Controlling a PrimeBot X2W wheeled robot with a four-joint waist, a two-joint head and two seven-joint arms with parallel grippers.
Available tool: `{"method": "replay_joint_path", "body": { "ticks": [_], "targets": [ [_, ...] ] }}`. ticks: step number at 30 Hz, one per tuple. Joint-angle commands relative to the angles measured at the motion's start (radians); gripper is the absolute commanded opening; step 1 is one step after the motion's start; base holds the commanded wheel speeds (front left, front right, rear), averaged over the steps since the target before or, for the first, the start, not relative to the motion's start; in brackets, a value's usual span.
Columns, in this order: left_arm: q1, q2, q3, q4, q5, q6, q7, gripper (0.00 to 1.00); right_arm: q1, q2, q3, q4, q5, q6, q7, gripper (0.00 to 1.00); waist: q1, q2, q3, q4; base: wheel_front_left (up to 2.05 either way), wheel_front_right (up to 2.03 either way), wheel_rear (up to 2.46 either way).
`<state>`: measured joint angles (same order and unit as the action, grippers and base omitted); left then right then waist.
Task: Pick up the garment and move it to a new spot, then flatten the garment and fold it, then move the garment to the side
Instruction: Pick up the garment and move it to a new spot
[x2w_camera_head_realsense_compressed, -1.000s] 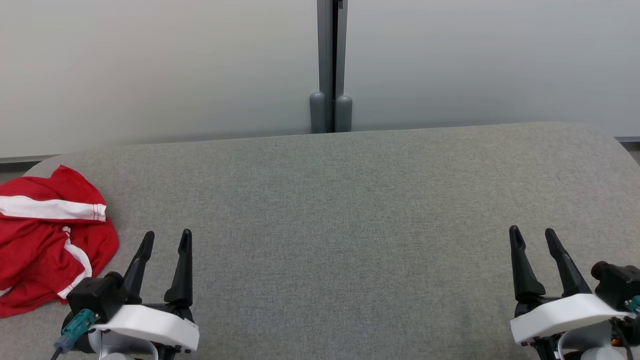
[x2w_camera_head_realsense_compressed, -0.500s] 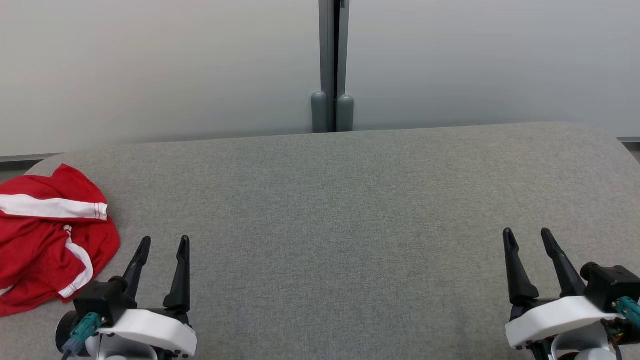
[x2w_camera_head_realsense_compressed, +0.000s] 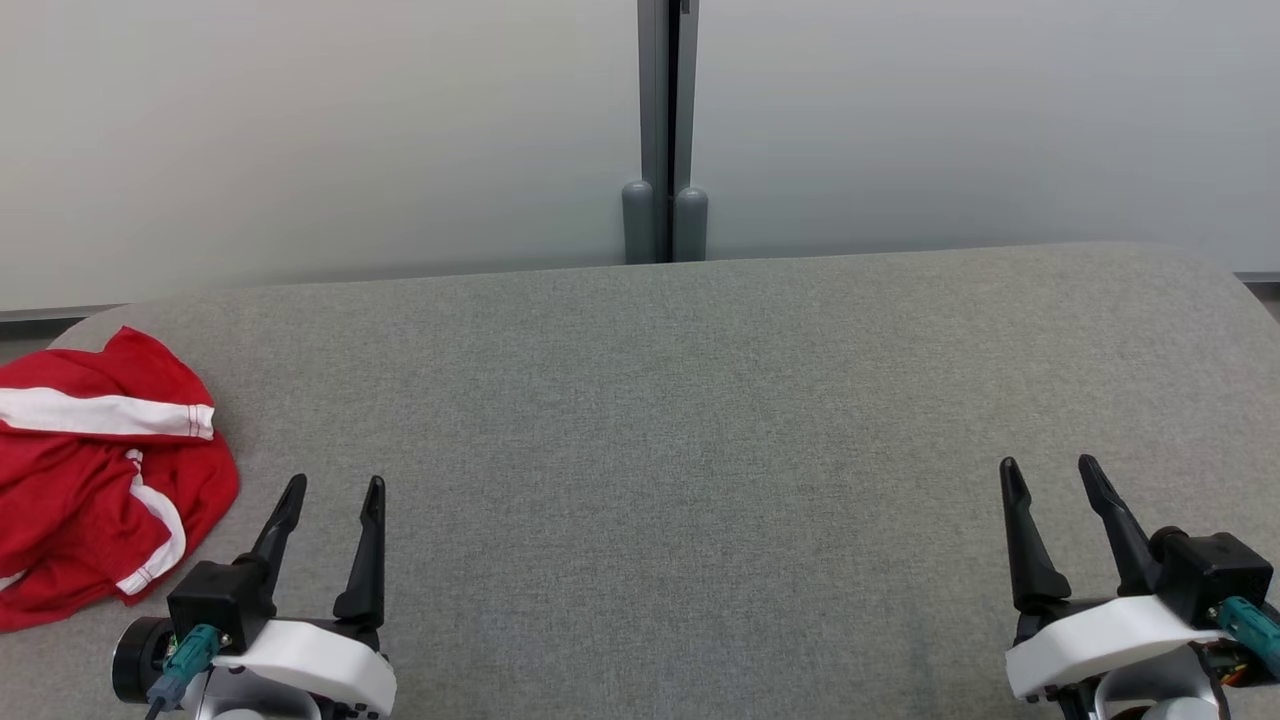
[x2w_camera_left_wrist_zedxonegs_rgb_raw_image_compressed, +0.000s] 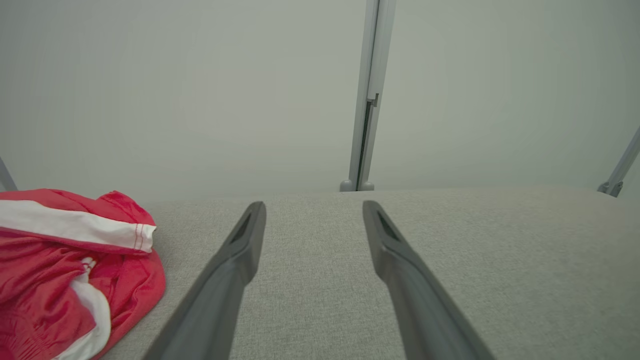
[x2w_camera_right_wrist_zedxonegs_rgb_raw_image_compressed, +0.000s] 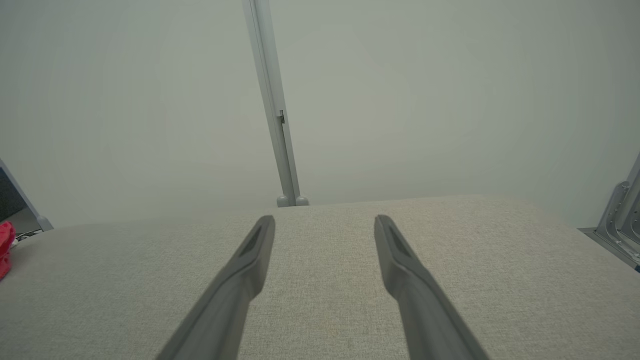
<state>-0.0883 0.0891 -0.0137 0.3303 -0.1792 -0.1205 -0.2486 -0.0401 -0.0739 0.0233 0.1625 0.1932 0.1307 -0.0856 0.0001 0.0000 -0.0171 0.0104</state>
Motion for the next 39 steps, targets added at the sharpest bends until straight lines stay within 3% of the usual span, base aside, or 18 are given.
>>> {"method": "replay_joint_path", "body": {
  "ticks": [1,24,29,39],
  "targets": [
    [-0.015,0.005,0.005,0.001,0.018,0.001,-0.01,1.0,0.006,-0.001,0.0,-0.003,-0.011,0.0,-0.007,1.0,-0.0001,0.0,0.0,0.0,0.0,0.0,0.0],
    [-0.028,-0.001,0.028,0.021,0.04,0.001,-0.016,1.0,0.002,0.001,-0.007,0.011,-0.019,0.0,-0.019,1.0,-0.0001,0.0,-0.005,0.017,0.0,0.0,0.0],
    [-0.04,-0.001,0.032,0.023,0.044,0.005,-0.016,1.0,0.009,-0.005,-0.015,-0.006,-0.031,0.0,-0.011,1.0,-0.0001,0.0,-0.004,0.072,0.0,0.0,0.0],
    [-0.04,0.005,0.054,0.026,0.035,0.01,-0.016,1.0,0.008,-0.01,0.007,-0.034,-0.036,0.0,0.01,1.0,-0.0001,0.0,-0.001,0.259,0.0,0.0,0.0]
  ]
}}
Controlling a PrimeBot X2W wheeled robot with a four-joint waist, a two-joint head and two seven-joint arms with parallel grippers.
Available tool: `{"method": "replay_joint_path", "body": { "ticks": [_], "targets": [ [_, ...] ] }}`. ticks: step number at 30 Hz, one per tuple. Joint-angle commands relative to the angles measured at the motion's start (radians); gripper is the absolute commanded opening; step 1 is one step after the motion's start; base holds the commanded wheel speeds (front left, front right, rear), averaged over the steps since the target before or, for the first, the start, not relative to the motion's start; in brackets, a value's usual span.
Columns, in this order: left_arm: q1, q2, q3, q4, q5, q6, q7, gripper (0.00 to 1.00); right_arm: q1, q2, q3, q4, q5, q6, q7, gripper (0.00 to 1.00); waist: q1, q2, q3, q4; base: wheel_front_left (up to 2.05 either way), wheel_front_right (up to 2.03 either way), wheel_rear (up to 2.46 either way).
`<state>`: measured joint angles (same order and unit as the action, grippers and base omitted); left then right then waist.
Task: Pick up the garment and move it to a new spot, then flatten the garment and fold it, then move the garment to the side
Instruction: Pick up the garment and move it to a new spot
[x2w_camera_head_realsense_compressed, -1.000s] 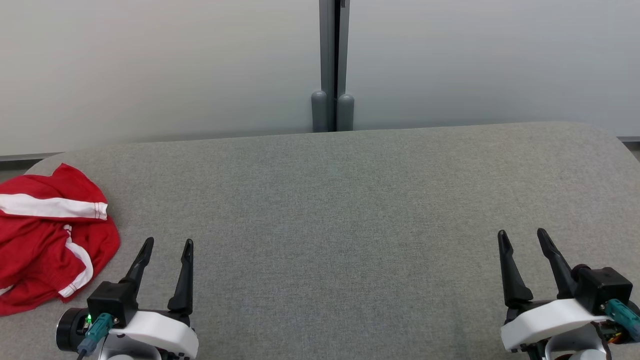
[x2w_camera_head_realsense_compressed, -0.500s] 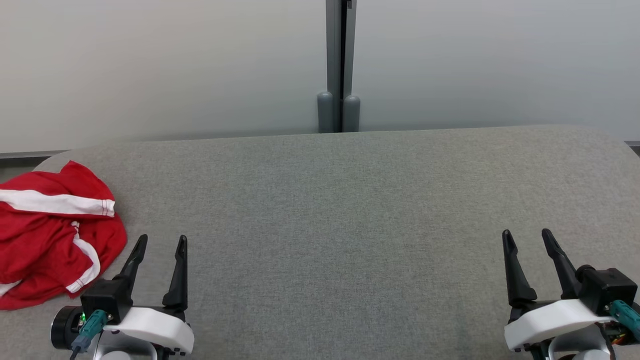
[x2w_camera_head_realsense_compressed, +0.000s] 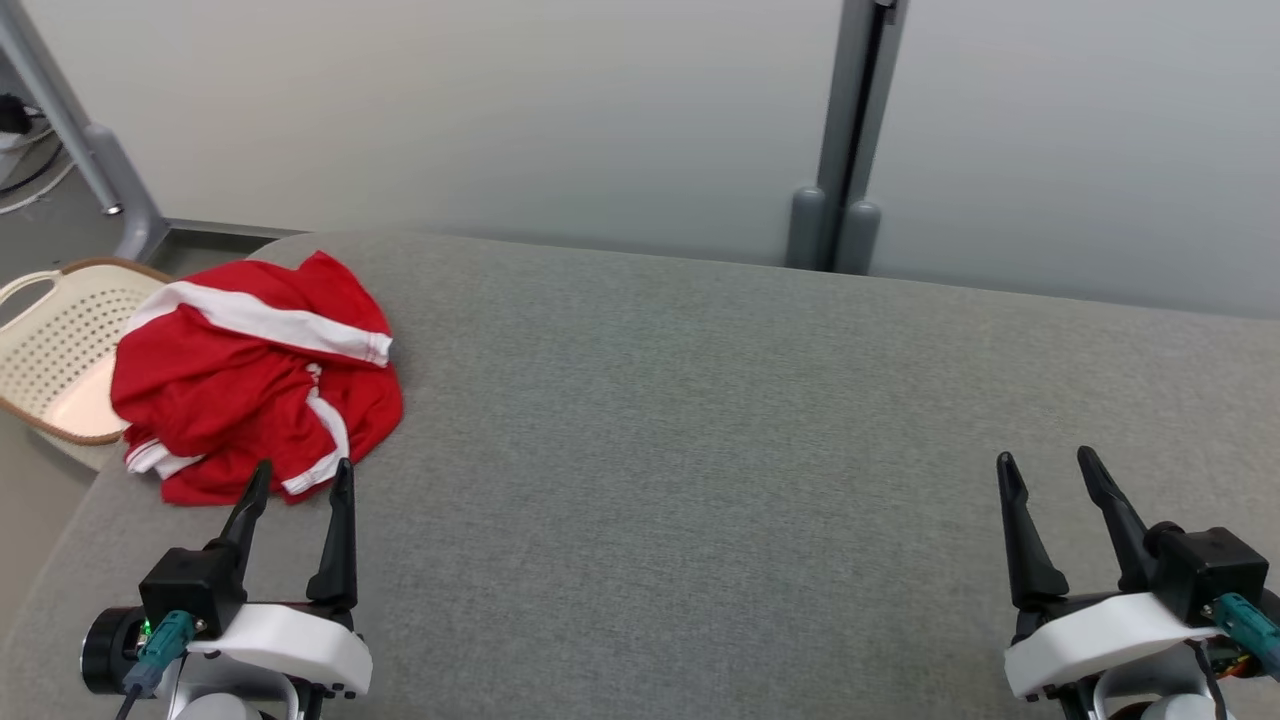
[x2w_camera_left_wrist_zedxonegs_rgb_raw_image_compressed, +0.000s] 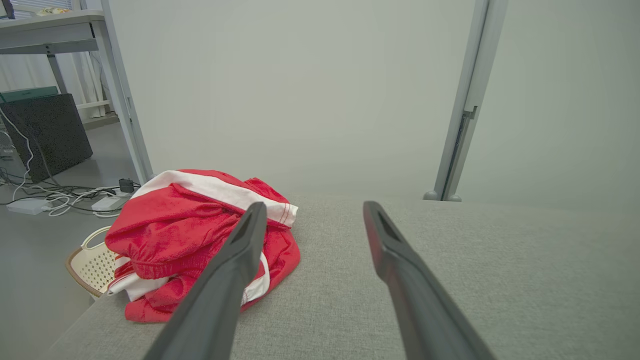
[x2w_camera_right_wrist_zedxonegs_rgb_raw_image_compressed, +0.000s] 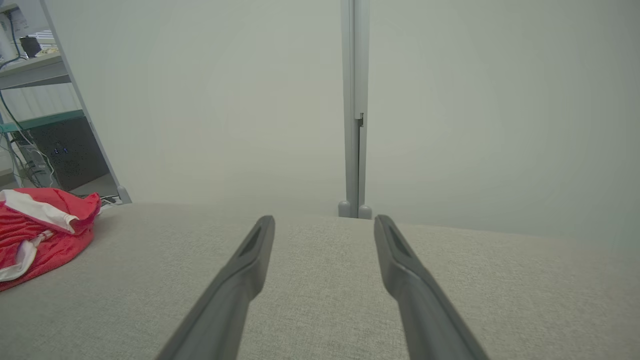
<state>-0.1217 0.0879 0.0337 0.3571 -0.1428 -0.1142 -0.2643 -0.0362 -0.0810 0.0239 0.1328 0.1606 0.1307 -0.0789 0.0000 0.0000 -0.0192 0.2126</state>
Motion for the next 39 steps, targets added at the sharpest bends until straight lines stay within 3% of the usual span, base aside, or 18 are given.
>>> {"method": "replay_joint_path", "body": {
  "ticks": [1,9,17,29,39],
  "targets": [
    [-0.005,0.007,0.007,0.003,-0.004,0.003,0.0,1.0,0.004,-0.004,0.007,-0.006,-0.008,0.0,0.005,1.0,0.0,0.0,0.002,0.078,0.0,0.0,0.0],
    [0.007,0.014,0.032,0.012,-0.011,0.008,0.0,1.0,-0.016,0.0,0.047,-0.004,0.001,0.0,0.01,1.0,0.0,0.0,0.003,0.196,0.0,0.0,0.0],
    [0.011,0.015,0.047,0.01,-0.012,0.006,0.0,1.0,-0.02,0.002,0.058,0.006,0.01,0.0,0.009,1.0,0.0,0.0,0.003,0.234,0.0,0.0,0.0],
    [-0.068,0.007,0.03,0.063,-0.026,-0.003,0.0,1.0,-0.056,-0.007,0.065,-0.006,0.003,0.0,0.021,1.0,0.0,0.0,0.051,0.197,0.0,0.0,0.0],
    [-0.336,0.021,0.005,0.393,-0.113,-0.016,0.021,1.0,-0.17,-0.028,0.087,-0.059,-0.027,0.0,0.054,1.0,0.0,0.0,0.242,0.088,0.0,0.0,0.0]
  ]
}}
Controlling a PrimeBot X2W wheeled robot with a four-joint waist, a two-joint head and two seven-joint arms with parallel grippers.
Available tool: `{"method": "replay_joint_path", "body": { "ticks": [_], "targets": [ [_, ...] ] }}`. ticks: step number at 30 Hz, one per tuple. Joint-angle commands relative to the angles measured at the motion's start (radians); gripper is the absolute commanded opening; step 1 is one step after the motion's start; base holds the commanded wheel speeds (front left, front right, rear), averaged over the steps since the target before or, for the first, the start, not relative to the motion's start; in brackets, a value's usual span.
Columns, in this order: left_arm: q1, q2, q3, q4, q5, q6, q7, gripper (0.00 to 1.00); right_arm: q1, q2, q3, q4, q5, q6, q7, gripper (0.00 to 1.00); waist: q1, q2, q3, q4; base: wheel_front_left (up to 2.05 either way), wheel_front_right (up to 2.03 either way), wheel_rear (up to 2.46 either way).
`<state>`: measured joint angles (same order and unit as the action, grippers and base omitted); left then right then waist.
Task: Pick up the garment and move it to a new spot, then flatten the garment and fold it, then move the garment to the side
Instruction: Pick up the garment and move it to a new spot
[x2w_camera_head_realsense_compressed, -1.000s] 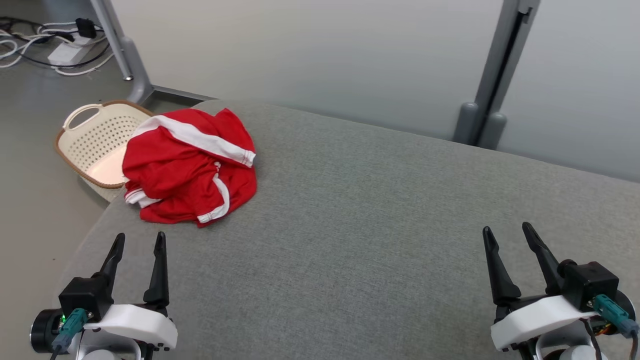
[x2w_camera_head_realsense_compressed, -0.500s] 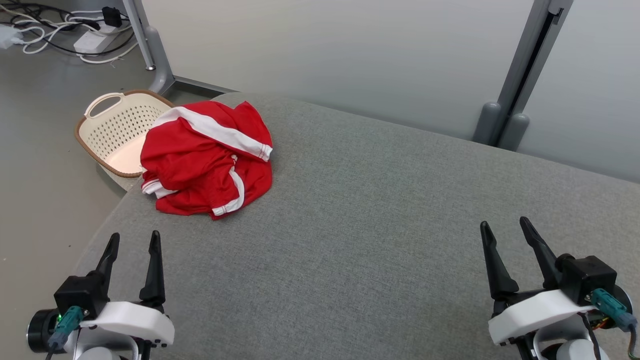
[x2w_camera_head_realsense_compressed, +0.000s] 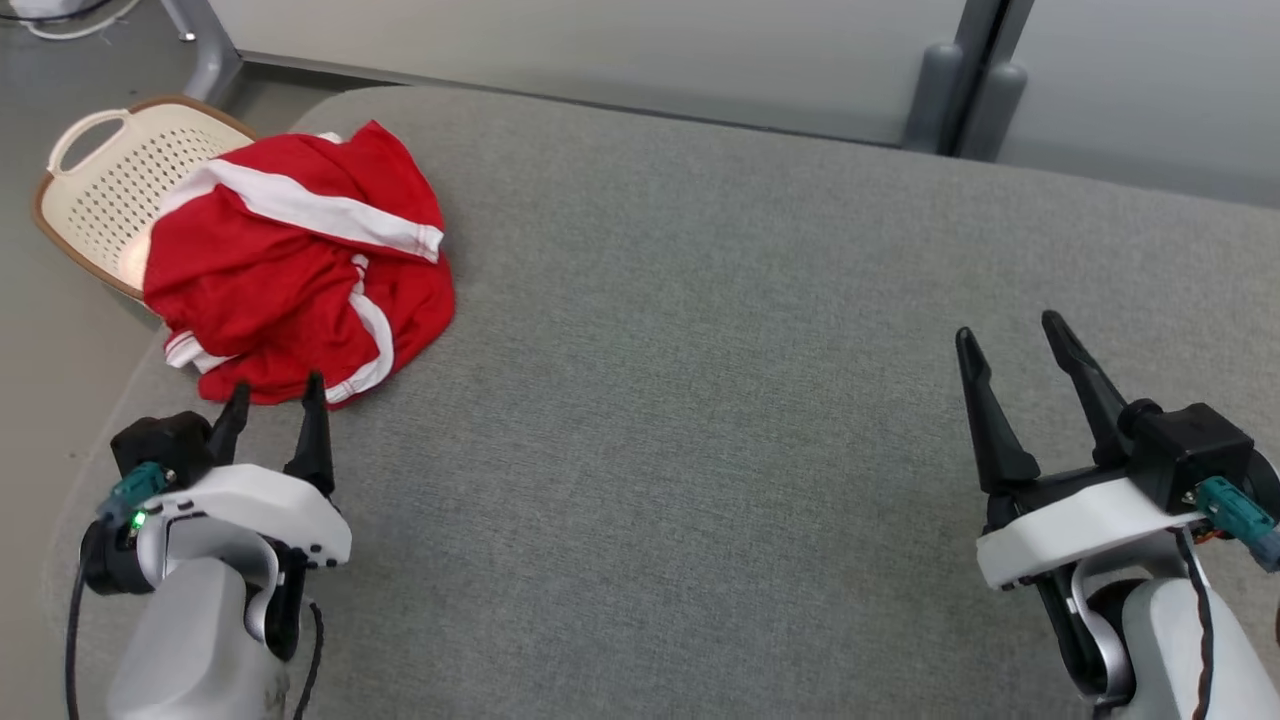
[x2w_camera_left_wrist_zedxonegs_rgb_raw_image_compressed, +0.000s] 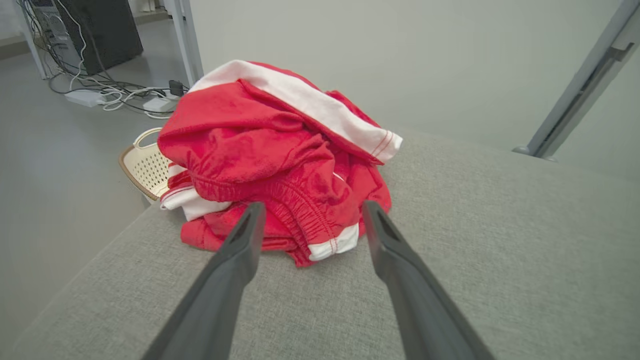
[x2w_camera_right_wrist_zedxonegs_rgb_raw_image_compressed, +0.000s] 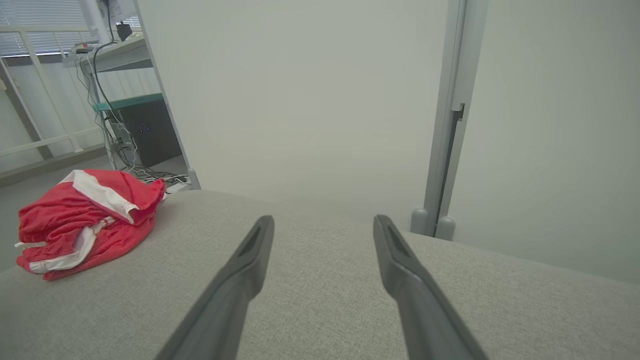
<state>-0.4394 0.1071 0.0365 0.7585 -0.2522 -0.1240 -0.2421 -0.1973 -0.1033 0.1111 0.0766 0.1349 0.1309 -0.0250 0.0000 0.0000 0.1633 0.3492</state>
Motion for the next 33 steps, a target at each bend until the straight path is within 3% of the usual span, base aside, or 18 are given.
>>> {"method": "replay_joint_path", "body": {
  "ticks": [1,5,11,12,13,14,20,28,33],
  "targets": [
    [-0.048,0.003,0.004,0.034,-0.016,-0.005,0.001,1.0,-0.019,-0.004,-0.005,-0.007,0.001,0.0,0.004,1.0,0.0,0.0,0.081,-0.056,0.0,0.0,0.0],
    [-0.188,0.032,0.034,0.229,-0.084,-0.007,-0.001,1.0,-0.068,-0.011,-0.01,-0.028,-0.019,0.0,0.014,1.0,0.0,0.0,0.178,-0.091,0.0,0.0,0.0],
    [-0.292,0.048,-0.002,0.364,-0.148,-0.007,0.005,1.0,-0.098,-0.003,-0.021,-0.023,-0.023,0.0,0.002,1.0,0.0,0.0,0.234,-0.112,0.0,0.0,0.0],
    [-0.3,0.049,-0.011,0.377,-0.159,-0.007,0.006,0.66,-0.102,-0.001,-0.021,-0.02,-0.024,0.0,0.0,1.0,0.0,0.0,0.236,-0.112,0.0,0.0,0.0],
    [-0.308,0.062,-0.014,0.386,-0.165,-0.007,0.002,0.12,-0.104,0.0,-0.022,-0.017,-0.024,0.0,-0.002,1.0,0.0,0.0,0.237,-0.112,0.0,0.0,0.0],
    [-0.313,0.063,-0.023,0.391,-0.173,-0.007,-0.002,0.0,-0.107,0.0,-0.022,-0.014,-0.024,0.0,-0.005,1.0,0.0,0.0,0.236,-0.112,0.0,0.0,0.0],
    [-0.294,0.102,-0.051,0.365,-0.173,-0.007,-0.023,0.0,-0.091,0.003,-0.043,-0.003,-0.023,0.0,-0.015,1.0,0.0,0.0,0.205,-0.097,0.0,0.0,0.0],
    [-0.159,0.124,0.027,0.054,-0.095,0.02,-0.022,0.0,-0.061,0.008,-0.046,0.0,-0.012,0.0,-0.039,1.0,0.0,0.0,0.113,-0.088,0.0,0.0,0.0],
    [-0.017,0.097,0.05,-0.151,-0.033,0.029,-0.023,0.0,-0.019,0.018,-0.041,0.021,0.016,0.0,-0.056,1.0,0.0,0.0,0.029,-0.106,0.0,0.0,0.0]
  ]
}}
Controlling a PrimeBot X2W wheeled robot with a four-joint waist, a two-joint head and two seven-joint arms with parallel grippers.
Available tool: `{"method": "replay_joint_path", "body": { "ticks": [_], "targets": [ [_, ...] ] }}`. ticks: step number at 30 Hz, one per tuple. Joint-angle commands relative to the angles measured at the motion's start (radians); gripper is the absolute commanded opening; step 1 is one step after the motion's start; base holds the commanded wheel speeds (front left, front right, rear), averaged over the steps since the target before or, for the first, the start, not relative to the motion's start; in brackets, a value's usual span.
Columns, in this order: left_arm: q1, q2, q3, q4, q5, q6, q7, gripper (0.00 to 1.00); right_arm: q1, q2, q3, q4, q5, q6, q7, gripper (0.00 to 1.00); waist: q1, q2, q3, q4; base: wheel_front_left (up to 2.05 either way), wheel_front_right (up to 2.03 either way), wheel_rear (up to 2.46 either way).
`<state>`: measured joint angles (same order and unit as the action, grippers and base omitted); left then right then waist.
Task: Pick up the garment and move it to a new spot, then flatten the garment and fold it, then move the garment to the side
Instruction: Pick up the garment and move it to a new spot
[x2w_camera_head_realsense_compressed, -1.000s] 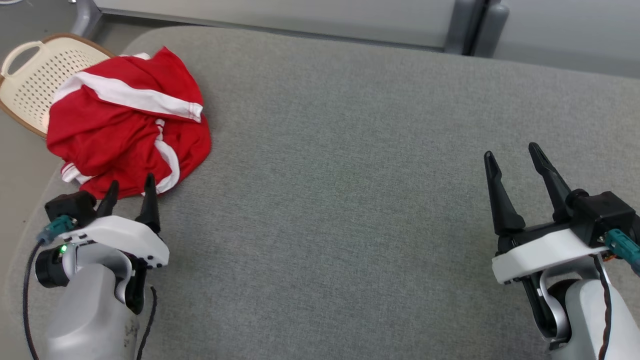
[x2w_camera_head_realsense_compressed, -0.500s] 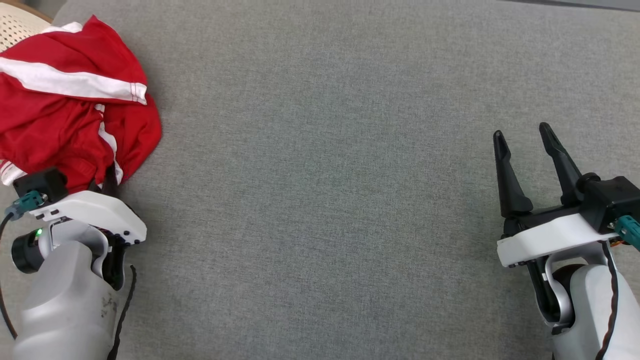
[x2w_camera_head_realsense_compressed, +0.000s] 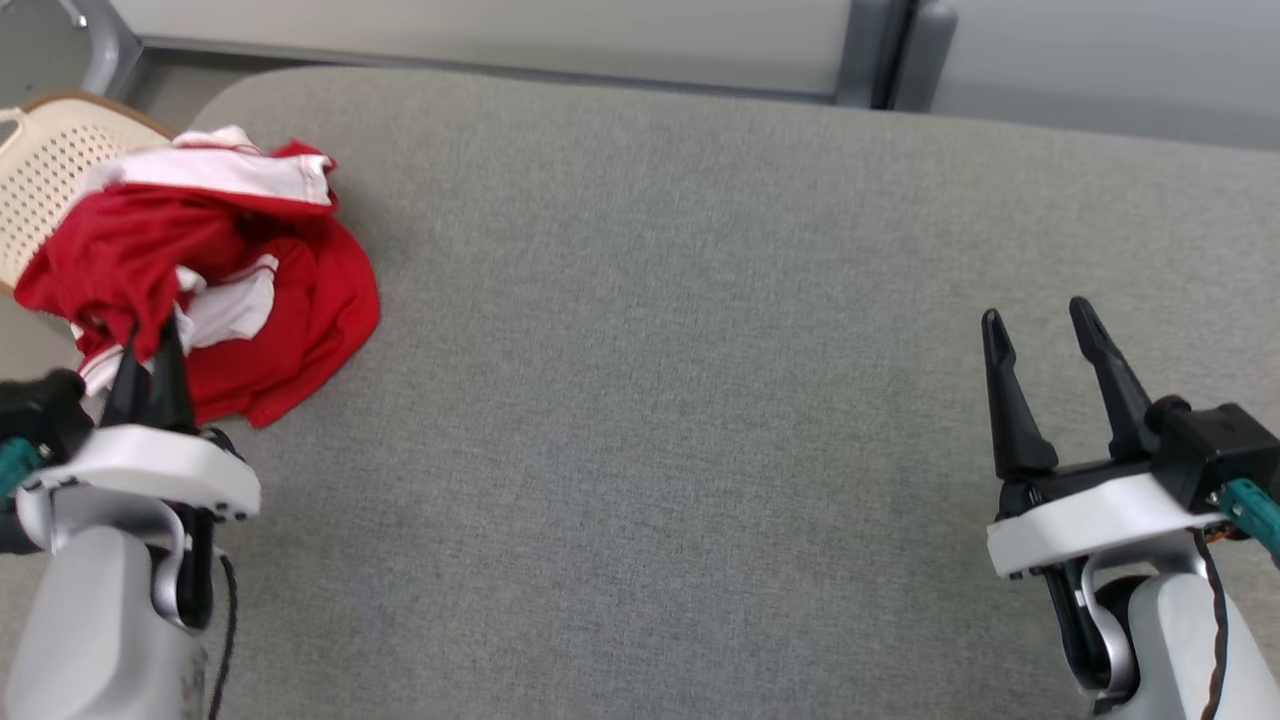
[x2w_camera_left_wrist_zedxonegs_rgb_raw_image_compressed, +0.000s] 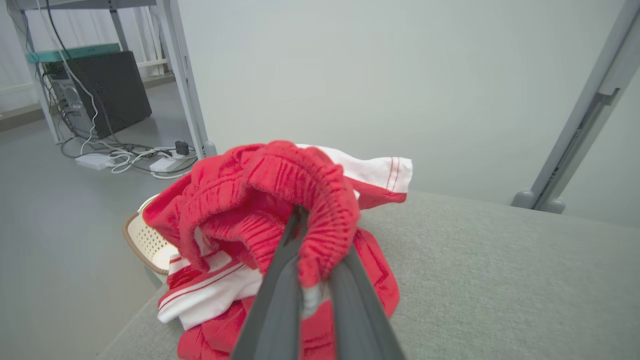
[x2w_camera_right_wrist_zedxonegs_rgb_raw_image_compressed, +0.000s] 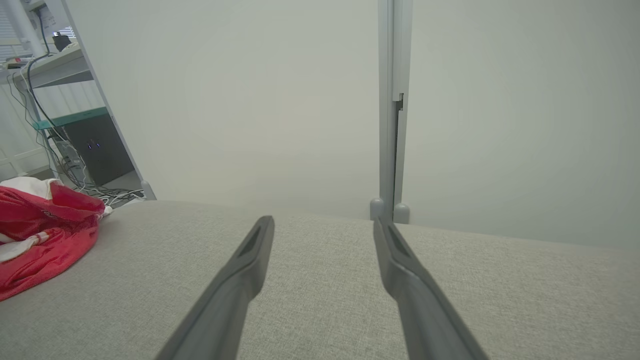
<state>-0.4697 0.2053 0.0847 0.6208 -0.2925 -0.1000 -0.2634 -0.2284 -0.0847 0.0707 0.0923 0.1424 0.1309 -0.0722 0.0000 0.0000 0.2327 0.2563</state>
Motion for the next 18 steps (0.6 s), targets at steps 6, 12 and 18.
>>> {"method": "replay_joint_path", "body": {
  "ticks": [6,12,18],
  "targets": [
    [0.154,-0.05,-0.027,-0.194,0.051,0.011,-0.001,0.0,0.053,0.002,0.008,0.001,0.013,0.0,-0.006,1.0,0.0,0.0,-0.096,-0.048,0.0,0.0,0.0],
    [0.248,-0.099,-0.134,-0.334,0.078,-0.003,0.024,0.0,0.084,0.002,0.018,-0.018,0.024,0.0,0.006,1.0,0.0,0.0,-0.117,-0.124,0.0,0.0,0.0],
    [0.216,-0.134,-0.315,-0.392,0.068,-0.025,0.07,0.0,0.086,0.008,0.013,-0.042,0.025,0.0,0.013,1.0,0.0,0.0,-0.087,-0.244,0.0,0.0,0.0]
  ]
}}
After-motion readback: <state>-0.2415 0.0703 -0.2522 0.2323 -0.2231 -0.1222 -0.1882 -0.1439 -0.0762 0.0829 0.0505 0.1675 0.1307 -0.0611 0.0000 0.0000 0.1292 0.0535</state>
